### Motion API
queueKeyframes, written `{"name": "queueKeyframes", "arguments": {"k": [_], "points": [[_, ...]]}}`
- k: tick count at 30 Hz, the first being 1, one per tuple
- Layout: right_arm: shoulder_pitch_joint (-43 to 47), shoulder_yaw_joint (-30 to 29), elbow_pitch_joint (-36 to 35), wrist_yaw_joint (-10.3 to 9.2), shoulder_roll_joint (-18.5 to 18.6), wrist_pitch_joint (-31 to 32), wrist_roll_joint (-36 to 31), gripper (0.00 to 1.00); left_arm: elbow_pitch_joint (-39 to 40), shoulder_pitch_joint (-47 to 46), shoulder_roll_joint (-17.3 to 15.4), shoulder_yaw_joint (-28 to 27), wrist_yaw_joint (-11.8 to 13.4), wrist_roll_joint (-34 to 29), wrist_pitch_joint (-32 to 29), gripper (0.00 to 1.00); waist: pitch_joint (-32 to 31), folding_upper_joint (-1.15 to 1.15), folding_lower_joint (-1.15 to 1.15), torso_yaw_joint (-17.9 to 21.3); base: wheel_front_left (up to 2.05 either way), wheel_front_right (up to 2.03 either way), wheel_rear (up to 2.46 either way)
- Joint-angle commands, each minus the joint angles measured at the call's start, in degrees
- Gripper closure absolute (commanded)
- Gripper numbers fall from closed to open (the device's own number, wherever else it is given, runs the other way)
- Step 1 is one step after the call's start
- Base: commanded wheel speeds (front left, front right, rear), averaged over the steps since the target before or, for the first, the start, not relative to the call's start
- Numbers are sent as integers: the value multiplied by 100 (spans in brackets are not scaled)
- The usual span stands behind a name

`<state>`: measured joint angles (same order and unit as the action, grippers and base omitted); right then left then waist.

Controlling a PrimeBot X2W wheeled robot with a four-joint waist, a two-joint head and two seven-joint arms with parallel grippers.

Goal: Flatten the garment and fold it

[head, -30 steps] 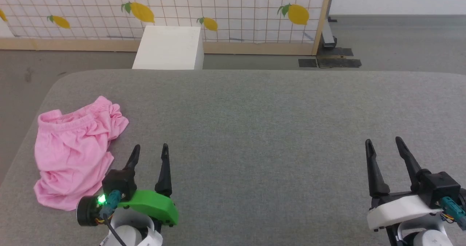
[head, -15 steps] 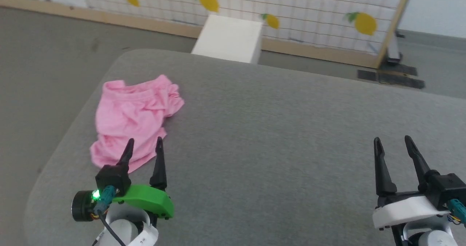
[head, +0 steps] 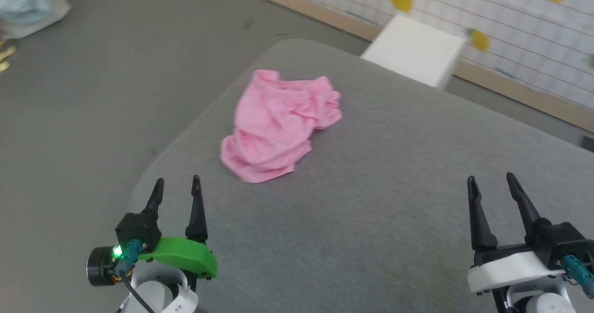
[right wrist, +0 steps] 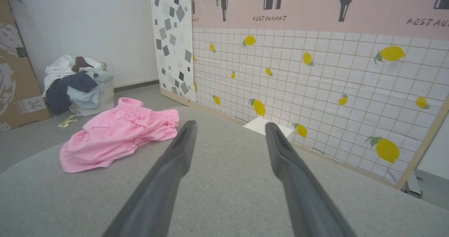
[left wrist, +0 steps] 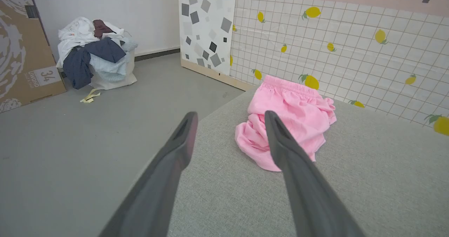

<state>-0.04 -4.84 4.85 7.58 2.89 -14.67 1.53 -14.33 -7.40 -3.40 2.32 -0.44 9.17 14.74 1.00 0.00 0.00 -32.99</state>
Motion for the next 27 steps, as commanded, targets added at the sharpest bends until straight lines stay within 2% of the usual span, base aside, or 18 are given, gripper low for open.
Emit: {"name": "queueKeyframes", "arguments": {"k": [1,16,22,24,27], "points": [[-87,8,21,-9,-2,-33,-19,0,-9,26,9,6,1,24,26,0,40,0,0,-736,-16,-16,-16],[-51,-38,-12,-9,-2,-33,-8,0,111,97,41,85,164,51,26,0,39,0,0,-643,-9,-9,-9],[-89,-40,-16,-9,-2,-33,83,0,129,69,46,-54,154,284,26,0,127,0,0,-497,0,0,0],[-313,31,-210,-9,-2,20,-107,0,-46,-571,48,-241,-7,661,26,0,655,0,0,-145,0,0,0],[-497,113,-367,-9,-2,98,-262,0,-272,-1100,-17,-323,-56,790,-37,0,1095,0,0,184,0,0,0]]}}
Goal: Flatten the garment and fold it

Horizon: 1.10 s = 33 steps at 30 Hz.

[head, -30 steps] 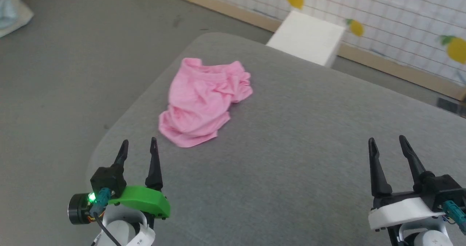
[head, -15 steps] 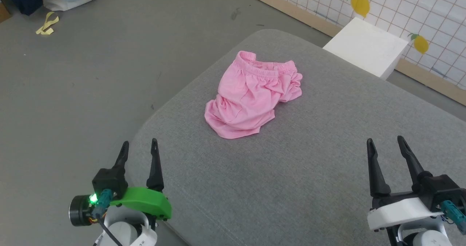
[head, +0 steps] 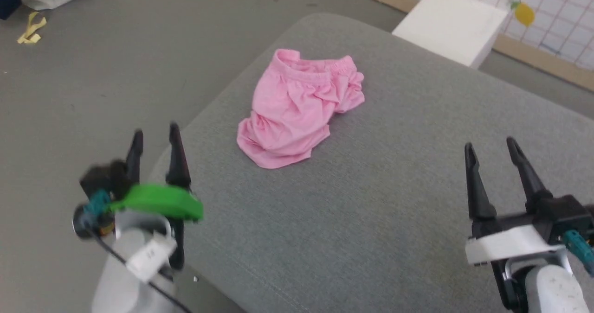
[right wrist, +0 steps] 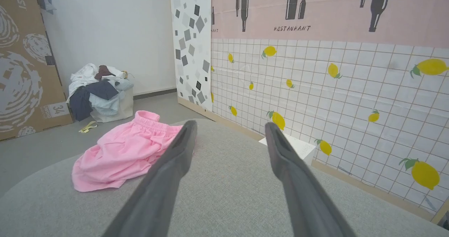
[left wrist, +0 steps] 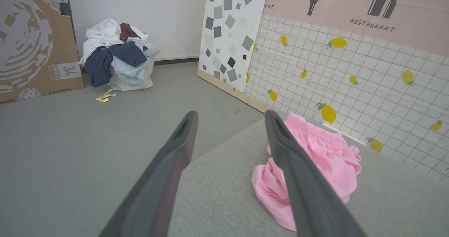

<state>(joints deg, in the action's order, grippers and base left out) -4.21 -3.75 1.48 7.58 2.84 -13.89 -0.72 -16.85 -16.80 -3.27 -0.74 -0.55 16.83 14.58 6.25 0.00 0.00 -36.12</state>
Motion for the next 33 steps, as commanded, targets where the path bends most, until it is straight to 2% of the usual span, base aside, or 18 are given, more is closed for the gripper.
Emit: {"name": "queueKeyframes", "arguments": {"k": [1,8,13,16,22,27,29,30,32,33], "points": [[-152,23,-86,-9,4,49,-92,0,-127,-397,-77,-53,-74,84,-93,0,753,0,0,633,0,0,0],[-487,32,-345,-9,4,103,-271,0,-782,-1853,-527,-317,-241,500,-908,0,1812,0,0,1500,0,0,0],[-830,106,-402,-9,4,76,-353,0,-1395,-2553,-937,-476,-243,828,-2102,0,2430,0,0,2082,0,0,0],[-995,98,-420,-9,4,34,-312,0,-1715,-2767,-1054,-590,-198,1101,-2879,0,2687,0,0,2340,0,0,0],[-1104,95,-341,-9,4,-37,-272,0,-2244,-2850,-1149,-853,165,1597,-4294,0,2966,0,0,2642,0,0,0],[-1147,52,-295,-9,4,-78,-243,0,-2415,-2657,-1193,-867,638,1702,-5323,0,3026,0,0,2719,0,0,0],[-1158,38,-262,-9,4,-87,-228,0,-2340,-2531,-1194,-798,747,1687,-5656,0,3000,0,0,2714,0,0,0],[-1161,29,-247,-9,4,-91,-219,0,-2277,-2477,-1187,-779,777,1696,-5777,23,2978,0,0,2704,0,0,0],[-1169,9,-221,-9,4,-97,-195,0,-2040,-2362,-1221,-715,753,1665,-5882,100,2904,0,0,2679,0,0,0],[-1173,4,-206,-9,4,-100,-183,0,-1856,-2302,-1275,-699,735,1604,-5761,100,2848,0,0,2665,0,0,0]]}}
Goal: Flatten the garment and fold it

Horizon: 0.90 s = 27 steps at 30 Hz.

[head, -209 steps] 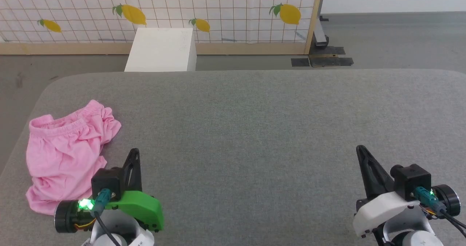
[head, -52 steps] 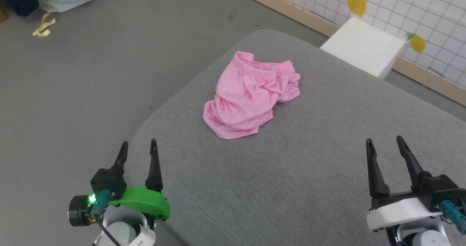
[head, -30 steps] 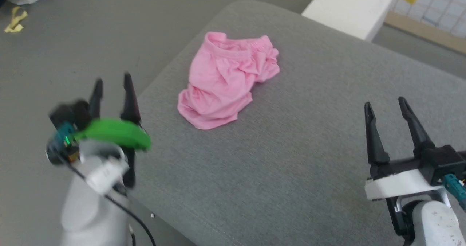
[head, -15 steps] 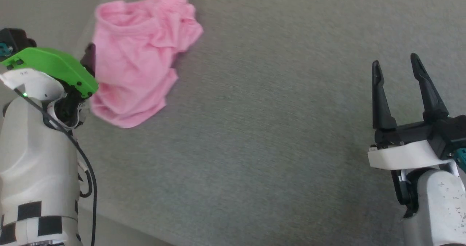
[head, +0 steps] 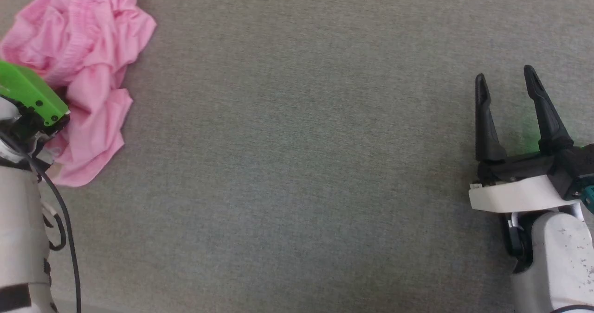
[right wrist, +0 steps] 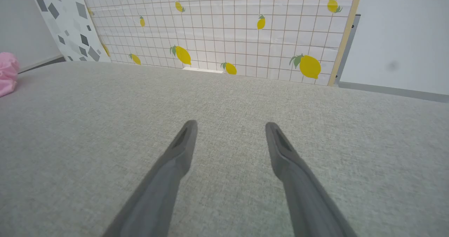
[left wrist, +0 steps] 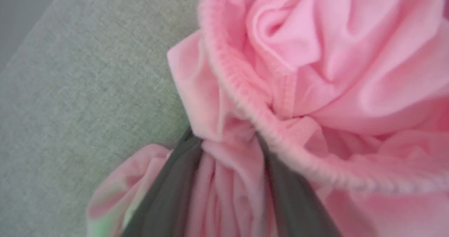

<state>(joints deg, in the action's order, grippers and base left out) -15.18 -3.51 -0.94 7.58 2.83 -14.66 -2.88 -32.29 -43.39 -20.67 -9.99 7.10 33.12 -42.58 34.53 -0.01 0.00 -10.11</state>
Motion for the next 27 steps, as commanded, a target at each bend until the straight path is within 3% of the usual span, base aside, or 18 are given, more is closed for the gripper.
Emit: {"name": "queueKeyframes", "arguments": {"k": [1,8,13,19,27], "points": [[-82,-18,46,-9,5,-25,48,0,-162,398,410,226,-56,-82,113,100,-27,1,0,59,0,0,0],[42,-53,189,-9,5,-32,279,0,591,396,-16,122,-162,-844,2788,100,-853,1,0,34,0,0,0],[337,-113,307,-9,5,-33,483,0,713,187,-200,324,-311,-1323,4154,100,-1667,1,0,102,0,0,0],[721,-252,387,-9,5,-33,667,0,914,-141,-205,775,-740,-1579,4916,100,-2445,1,0,311,0,0,0],[1088,-352,393,-9,5,-33,779,0,1236,-415,244,1513,-1043,-1753,5090,100,-2928,1,0,789,0,0,0]]}}
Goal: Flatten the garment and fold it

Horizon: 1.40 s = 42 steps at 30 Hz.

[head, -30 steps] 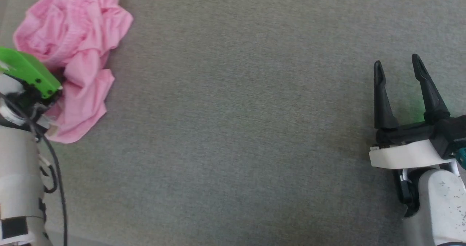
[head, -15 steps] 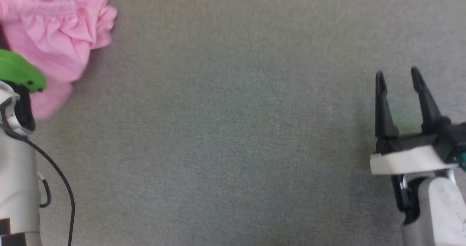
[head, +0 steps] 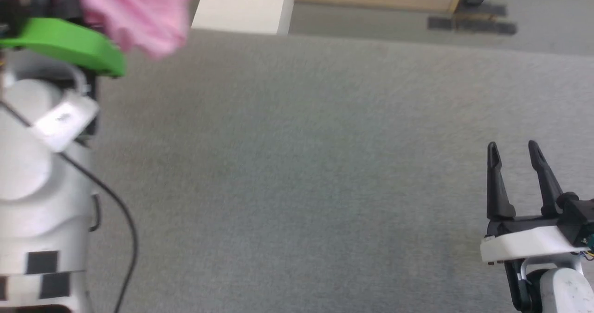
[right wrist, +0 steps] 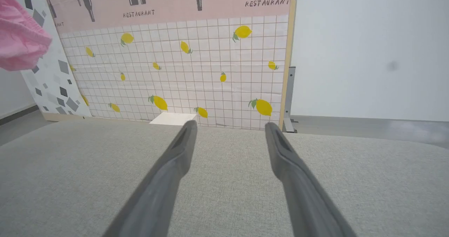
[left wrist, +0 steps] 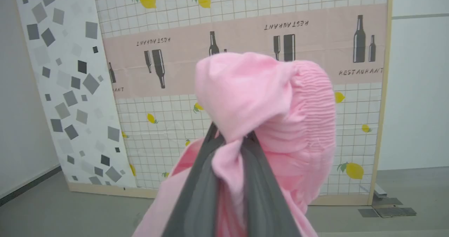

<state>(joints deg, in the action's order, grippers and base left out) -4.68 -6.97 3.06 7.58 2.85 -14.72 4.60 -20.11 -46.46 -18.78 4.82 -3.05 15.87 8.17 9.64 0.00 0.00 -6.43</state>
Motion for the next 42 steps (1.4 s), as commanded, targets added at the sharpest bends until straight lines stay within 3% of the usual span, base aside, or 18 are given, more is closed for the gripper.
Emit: {"name": "queueKeyframes", "arguments": {"k": [1,9,14,28,31,35,36,37,40,42], "points": [[52,-3,-11,-9,3,-28,37,0,34,-133,133,116,-61,-15,-4,100,-455,0,0,486,0,0,0],[144,-23,22,-9,3,-28,121,0,-203,-106,861,993,-322,187,-295,100,-670,0,0,1090,0,0,0],[238,-19,39,-9,3,-28,129,0,-619,173,1226,1637,-409,487,-909,100,-770,0,0,1457,0,0,0],[272,138,38,-9,3,-28,158,0,-1973,1500,1584,3184,-434,1776,-3793,100,-637,0,0,2067,0,0,0],[245,145,27,-9,3,-28,185,0,-2128,1613,1588,3498,-391,1955,-4240,100,-578,0,0,2101,0,0,0],[258,134,43,-9,3,-28,191,0,-2168,1598,1589,3671,-237,2131,-4375,100,-582,0,0,2052,0,0,0],[265,132,48,-9,3,-28,188,0,-2137,1578,1589,3661,-195,2169,-4299,21,-591,0,0,2031,0,0,0],[270,129,55,-9,3,-28,185,0,-2083,1547,1589,3647,-167,2205,-4175,0,-603,0,0,1998,0,0,0],[270,136,56,-9,3,-28,172,0,-1877,1445,1589,3449,-105,2240,-3496,0,-639,0,0,1921,0,0,0],[270,115,54,-9,3,-28,167,0,-1665,1382,1564,3218,-80,2211,-2736,0,-669,0,0,1844,0,0,0]]}}
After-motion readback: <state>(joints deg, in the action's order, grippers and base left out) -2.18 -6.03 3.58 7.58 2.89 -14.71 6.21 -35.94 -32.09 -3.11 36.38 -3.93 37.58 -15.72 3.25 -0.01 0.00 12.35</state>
